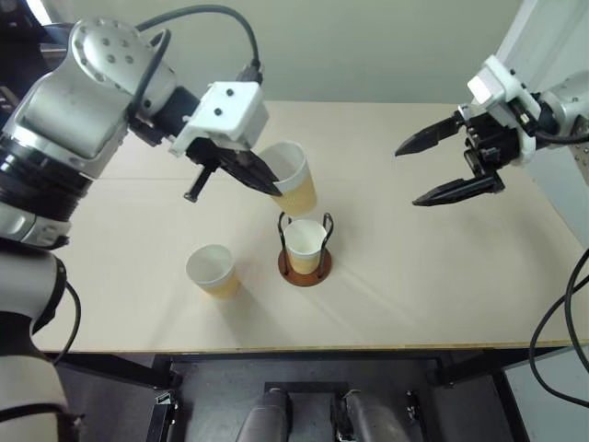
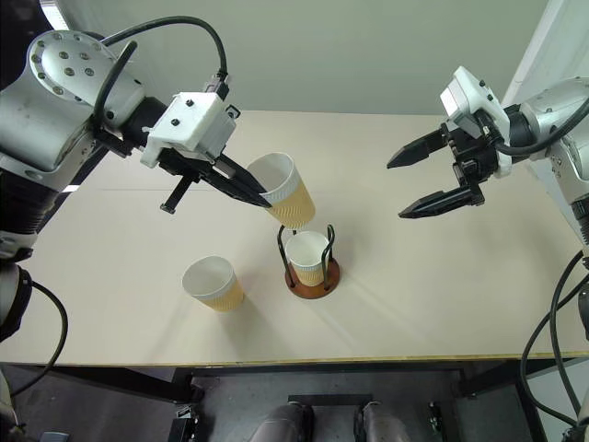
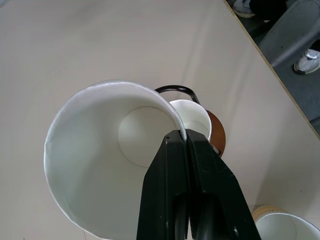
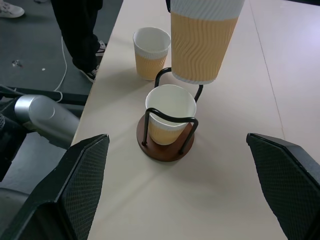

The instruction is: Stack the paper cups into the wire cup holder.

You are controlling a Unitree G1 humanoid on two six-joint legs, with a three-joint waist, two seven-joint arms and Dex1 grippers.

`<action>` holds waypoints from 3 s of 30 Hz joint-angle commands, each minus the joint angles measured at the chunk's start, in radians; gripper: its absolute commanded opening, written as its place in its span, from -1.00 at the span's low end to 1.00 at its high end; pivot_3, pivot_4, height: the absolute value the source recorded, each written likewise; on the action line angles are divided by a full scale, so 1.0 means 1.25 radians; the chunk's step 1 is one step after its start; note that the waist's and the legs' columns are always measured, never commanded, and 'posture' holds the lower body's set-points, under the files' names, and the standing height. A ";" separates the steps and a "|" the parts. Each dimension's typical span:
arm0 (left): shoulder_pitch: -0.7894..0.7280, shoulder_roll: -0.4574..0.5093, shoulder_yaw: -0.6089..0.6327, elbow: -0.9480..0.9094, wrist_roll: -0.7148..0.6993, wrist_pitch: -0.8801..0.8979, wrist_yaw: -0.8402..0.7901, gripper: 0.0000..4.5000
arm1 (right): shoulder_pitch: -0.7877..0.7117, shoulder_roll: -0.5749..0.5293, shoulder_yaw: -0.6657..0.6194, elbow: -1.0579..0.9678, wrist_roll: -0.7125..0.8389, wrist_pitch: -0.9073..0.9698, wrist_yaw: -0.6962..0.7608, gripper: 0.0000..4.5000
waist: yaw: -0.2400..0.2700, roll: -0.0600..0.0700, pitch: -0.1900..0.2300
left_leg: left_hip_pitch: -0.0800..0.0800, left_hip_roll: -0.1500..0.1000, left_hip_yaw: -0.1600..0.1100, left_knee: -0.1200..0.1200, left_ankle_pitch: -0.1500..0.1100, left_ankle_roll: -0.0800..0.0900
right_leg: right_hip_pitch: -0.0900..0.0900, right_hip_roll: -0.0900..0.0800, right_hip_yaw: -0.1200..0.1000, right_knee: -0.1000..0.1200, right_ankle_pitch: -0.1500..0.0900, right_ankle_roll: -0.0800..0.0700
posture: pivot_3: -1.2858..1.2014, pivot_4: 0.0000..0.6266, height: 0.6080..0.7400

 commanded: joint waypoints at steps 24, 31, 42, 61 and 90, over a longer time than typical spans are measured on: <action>0.034 0.027 -0.055 -0.079 -0.014 -0.027 -0.025 -1.00 | -0.048 -0.010 0.019 -0.002 0.017 -0.015 0.003 1.00 | 0.000 0.000 0.000 | 0.000 0.000 0.000 0.000 0.000 0.000 | 0.000 0.000 0.000 0.000 0.000 0.000 | 0.03 -0.52 1.00; 0.045 0.015 -0.046 -0.062 0.016 -0.055 -0.025 -1.00 | -0.049 -0.007 0.019 0.002 0.008 -0.020 0.003 1.00 | 0.000 0.000 0.000 | 0.000 0.000 0.000 0.000 0.000 0.000 | 0.000 0.000 0.000 0.000 0.000 0.000 | 0.03 -0.52 1.00; 0.051 -0.009 -0.037 -0.047 0.058 -0.085 -0.025 -1.00 | -0.046 -0.003 0.014 0.006 -0.002 -0.028 0.003 1.00 | 0.000 0.000 0.000 | 0.000 0.000 0.000 0.000 0.000 0.000 | 0.000 0.000 0.000 0.000 0.000 0.000 | 0.03 -0.52 1.00; 0.061 -0.066 0.006 -0.030 0.089 -0.069 -0.025 0.08 | -0.045 -0.006 0.014 0.008 -0.014 -0.033 0.003 1.00 | 0.001 0.000 0.000 | 0.000 0.000 0.000 0.000 0.000 0.001 | 0.000 0.000 0.000 -0.001 0.000 0.001 | 0.03 -0.52 1.00; 0.203 0.003 0.277 -0.176 0.140 0.047 -0.025 0.97 | -0.057 0.034 0.045 0.065 -0.033 -0.090 0.003 1.00 | 0.000 0.000 0.000 | 0.000 0.000 0.000 0.001 0.000 0.001 | 0.000 0.000 0.000 0.000 0.000 0.000 | 0.03 -0.52 1.00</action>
